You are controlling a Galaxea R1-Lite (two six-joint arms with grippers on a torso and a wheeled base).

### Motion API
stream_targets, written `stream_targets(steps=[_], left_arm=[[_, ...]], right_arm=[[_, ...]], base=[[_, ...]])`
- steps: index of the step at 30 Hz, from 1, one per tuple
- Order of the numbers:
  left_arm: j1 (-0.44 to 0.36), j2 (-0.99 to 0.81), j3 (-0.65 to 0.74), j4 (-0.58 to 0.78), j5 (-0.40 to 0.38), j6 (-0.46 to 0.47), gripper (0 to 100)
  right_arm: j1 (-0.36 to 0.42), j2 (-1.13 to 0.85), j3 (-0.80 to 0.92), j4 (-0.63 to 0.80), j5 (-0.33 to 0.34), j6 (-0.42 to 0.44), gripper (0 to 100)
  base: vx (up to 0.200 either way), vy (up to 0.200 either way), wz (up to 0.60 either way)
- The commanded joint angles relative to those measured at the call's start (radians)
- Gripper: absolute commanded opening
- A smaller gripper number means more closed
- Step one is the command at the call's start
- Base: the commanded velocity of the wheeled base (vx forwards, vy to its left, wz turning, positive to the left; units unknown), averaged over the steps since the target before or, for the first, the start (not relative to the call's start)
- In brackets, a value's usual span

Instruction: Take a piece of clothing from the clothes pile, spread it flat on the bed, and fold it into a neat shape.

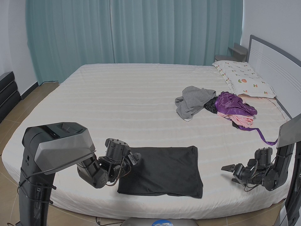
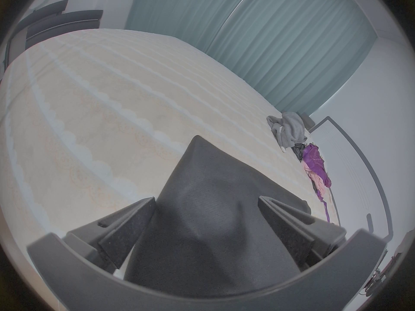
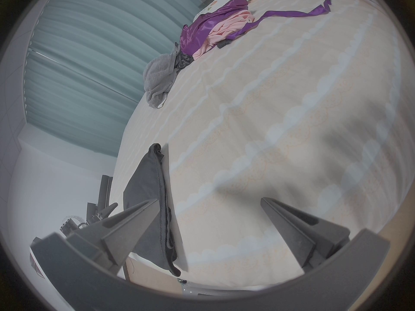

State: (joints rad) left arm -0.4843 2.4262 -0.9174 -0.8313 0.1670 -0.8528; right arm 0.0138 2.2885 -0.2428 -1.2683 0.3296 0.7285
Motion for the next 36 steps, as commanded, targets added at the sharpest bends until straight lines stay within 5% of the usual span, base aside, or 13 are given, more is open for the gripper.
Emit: stream_targets(steps=[1,17,18,36], left_arm=[[0.004,0.014,0.008,-0.003,0.006,0.000,100],[-0.014,0.036,0.031,-0.009,0.042,0.041,100],[-0.014,0.039,0.029,-0.009,0.049,0.047,0],[-0.022,0.022,0.046,-0.009,0.098,0.011,0]], right_arm=[[0.002,0.000,0.000,0.000,0.000,0.000,100],[0.002,0.002,0.000,0.001,0.000,-0.001,100],[0.002,0.002,0.000,0.001,0.000,0.000,100],[0.002,0.002,0.000,0.001,0.000,-0.001,100]], base=[[0.000,0.000,0.00],[0.000,0.000,0.00],[0.000,0.000,0.00],[0.000,0.000,0.00]])
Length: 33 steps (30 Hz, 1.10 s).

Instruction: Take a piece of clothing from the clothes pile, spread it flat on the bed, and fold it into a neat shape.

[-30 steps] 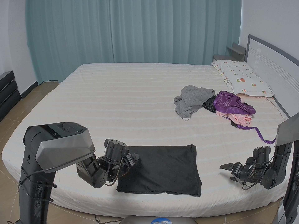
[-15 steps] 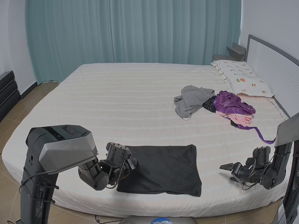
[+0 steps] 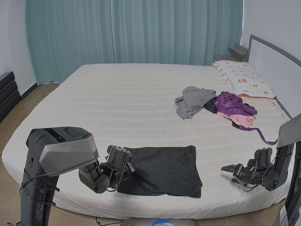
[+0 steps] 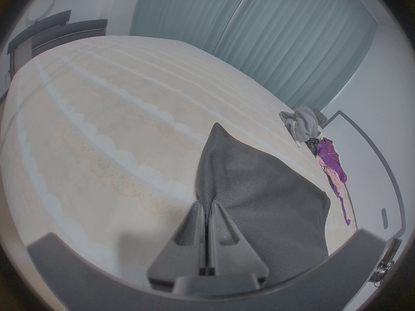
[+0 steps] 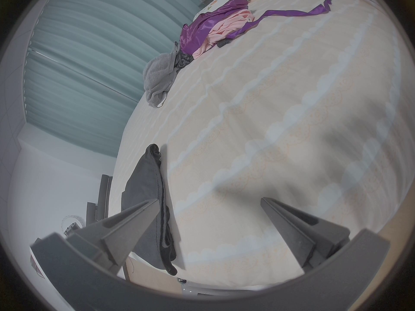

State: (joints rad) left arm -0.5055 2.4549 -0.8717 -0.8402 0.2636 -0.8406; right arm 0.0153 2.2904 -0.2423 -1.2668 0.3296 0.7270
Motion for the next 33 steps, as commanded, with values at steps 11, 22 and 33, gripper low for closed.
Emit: stream_targets(steps=[11,22,33], left_arm=[[-0.001,-0.036,0.025,0.003,0.002,-0.005,0],[0.001,-0.040,0.026,0.003,0.003,-0.009,0],[0.018,-0.059,0.065,0.001,0.022,-0.052,0]], right_arm=[[0.000,0.000,0.000,0.000,0.000,0.000,100],[0.000,0.000,0.000,0.000,0.000,0.000,100],[0.000,0.000,0.002,0.000,0.000,-0.001,100]], base=[[0.000,0.000,0.00],[0.000,0.055,0.00],[0.000,0.200,0.00]])
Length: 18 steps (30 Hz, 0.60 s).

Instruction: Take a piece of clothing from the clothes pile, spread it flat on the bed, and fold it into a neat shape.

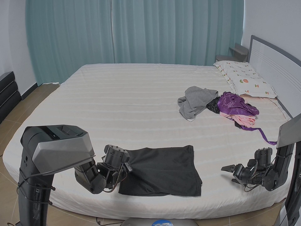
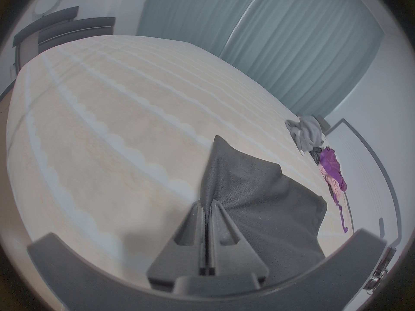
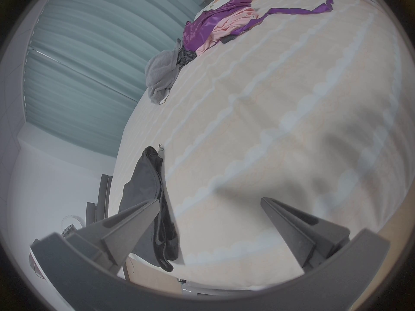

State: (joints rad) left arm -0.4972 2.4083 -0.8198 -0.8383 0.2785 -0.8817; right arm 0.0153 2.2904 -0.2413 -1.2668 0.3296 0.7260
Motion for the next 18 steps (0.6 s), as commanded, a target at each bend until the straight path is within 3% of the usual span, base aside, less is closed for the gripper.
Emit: stream_targets(steps=[1,18], left_arm=[[0.009,-0.012,0.013,-0.001,0.007,-0.011,0],[0.036,-0.034,0.025,0.005,0.007,-0.023,0]], right_arm=[[0.000,0.000,0.000,0.000,0.000,0.000,100],[0.000,0.000,0.000,0.000,0.000,0.000,100]], base=[[0.000,0.200,0.00],[0.000,0.200,0.00]])
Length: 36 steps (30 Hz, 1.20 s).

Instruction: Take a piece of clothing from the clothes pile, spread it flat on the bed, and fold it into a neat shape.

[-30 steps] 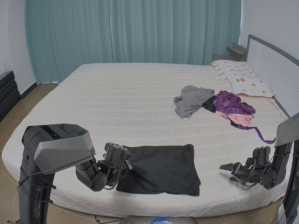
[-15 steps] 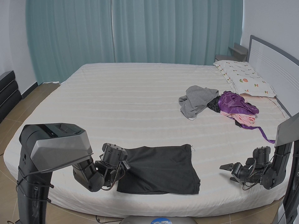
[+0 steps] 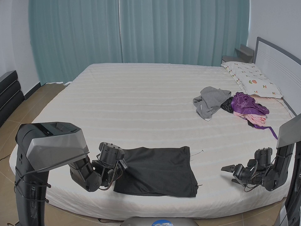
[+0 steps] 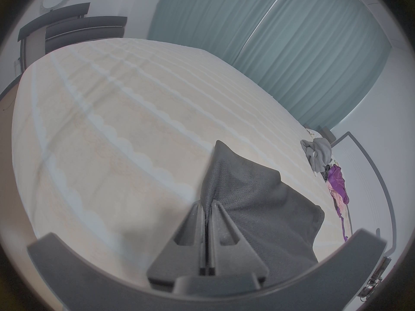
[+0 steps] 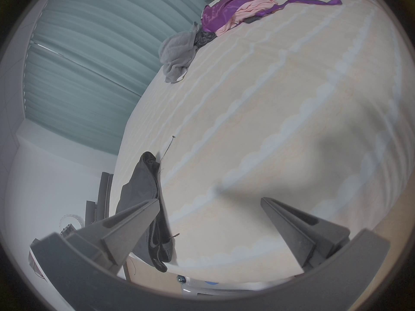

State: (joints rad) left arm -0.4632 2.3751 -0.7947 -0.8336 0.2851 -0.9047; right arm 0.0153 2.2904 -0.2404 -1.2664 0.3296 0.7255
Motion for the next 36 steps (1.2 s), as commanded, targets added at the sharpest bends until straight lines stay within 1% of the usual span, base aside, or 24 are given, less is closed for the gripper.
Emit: stream_targets(steps=[1,32,36], left_arm=[[0.001,-0.001,0.000,0.001,0.000,0.000,0],[0.006,-0.016,0.015,0.008,0.003,0.001,0],[0.003,-0.020,0.025,0.008,0.003,0.001,0]], right_arm=[[0.000,0.000,0.000,-0.001,0.000,0.000,100],[0.000,0.000,0.000,-0.001,0.000,0.000,100],[0.000,0.000,0.000,-0.001,0.000,0.000,100]], base=[[0.000,0.200,0.00],[0.000,0.200,0.00],[0.000,0.000,0.00]])
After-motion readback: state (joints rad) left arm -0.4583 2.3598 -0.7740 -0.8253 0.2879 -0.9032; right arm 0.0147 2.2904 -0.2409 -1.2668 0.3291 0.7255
